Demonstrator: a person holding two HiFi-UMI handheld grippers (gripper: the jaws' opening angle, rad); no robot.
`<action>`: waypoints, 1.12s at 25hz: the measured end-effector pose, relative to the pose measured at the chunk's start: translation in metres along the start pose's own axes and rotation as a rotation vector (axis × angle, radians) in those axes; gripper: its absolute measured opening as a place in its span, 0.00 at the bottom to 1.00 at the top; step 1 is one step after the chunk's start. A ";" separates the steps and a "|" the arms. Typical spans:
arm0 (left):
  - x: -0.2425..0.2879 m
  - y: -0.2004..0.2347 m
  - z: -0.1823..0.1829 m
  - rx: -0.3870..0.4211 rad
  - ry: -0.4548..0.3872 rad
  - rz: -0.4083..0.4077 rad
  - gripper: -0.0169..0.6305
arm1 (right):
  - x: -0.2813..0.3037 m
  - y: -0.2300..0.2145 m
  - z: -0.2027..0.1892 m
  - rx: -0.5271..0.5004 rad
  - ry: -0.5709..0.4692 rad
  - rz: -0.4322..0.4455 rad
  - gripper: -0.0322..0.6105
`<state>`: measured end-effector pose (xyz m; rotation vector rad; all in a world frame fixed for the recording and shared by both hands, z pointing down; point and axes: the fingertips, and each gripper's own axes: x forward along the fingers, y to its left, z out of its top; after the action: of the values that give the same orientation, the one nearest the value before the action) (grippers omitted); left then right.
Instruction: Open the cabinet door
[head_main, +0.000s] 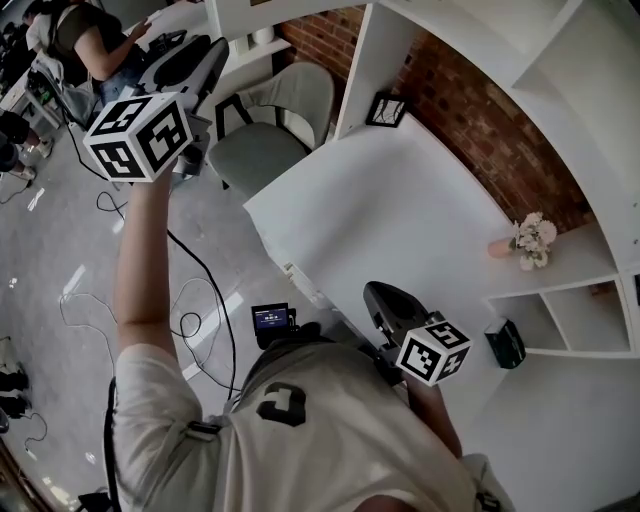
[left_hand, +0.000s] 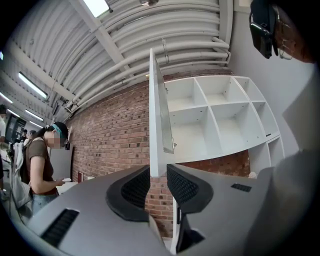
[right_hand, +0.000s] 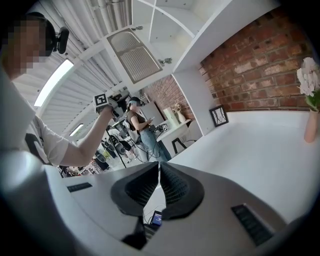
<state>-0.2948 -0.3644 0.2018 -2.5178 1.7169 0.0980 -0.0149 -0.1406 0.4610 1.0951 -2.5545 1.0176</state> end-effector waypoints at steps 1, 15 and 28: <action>-0.005 -0.004 -0.003 -0.018 0.002 -0.012 0.20 | -0.001 0.002 0.000 -0.006 0.000 -0.002 0.10; -0.063 -0.143 -0.101 -0.038 0.213 -0.334 0.05 | -0.002 0.013 0.003 -0.040 -0.016 -0.010 0.10; -0.093 -0.194 -0.150 -0.170 0.313 -0.310 0.05 | -0.021 0.009 0.003 -0.026 -0.061 -0.020 0.10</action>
<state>-0.1485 -0.2248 0.3682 -3.0277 1.4334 -0.1905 -0.0059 -0.1263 0.4457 1.1590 -2.5912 0.9577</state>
